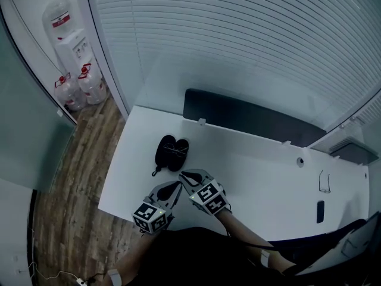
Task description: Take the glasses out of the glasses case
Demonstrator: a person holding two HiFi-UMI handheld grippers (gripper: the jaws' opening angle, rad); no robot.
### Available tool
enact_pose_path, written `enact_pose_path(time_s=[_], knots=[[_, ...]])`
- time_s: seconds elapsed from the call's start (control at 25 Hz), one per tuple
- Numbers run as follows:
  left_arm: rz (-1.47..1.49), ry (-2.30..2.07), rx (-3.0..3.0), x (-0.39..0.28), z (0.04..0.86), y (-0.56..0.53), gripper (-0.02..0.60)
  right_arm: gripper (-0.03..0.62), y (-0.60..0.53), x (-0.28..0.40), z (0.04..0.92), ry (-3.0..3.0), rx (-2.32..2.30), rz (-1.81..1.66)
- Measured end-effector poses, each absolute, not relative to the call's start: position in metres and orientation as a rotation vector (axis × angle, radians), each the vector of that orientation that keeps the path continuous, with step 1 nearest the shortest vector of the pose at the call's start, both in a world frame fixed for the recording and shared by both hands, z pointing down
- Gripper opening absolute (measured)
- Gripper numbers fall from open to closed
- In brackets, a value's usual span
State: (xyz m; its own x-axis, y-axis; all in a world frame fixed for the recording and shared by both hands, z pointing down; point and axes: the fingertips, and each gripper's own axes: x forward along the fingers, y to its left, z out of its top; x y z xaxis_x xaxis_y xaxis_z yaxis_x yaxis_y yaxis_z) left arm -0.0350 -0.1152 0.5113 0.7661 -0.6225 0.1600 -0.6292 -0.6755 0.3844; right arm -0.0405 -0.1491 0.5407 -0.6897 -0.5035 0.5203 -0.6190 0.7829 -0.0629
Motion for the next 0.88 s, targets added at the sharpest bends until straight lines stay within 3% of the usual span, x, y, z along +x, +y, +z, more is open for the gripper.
enact_pose_path(time_s=[0.88], knots=[[-0.022, -0.867, 2.443, -0.038, 0.539, -0.143, 0.006, 0.078, -0.199, -0.049, 0.576, -2.330, 0.761, 0.314]])
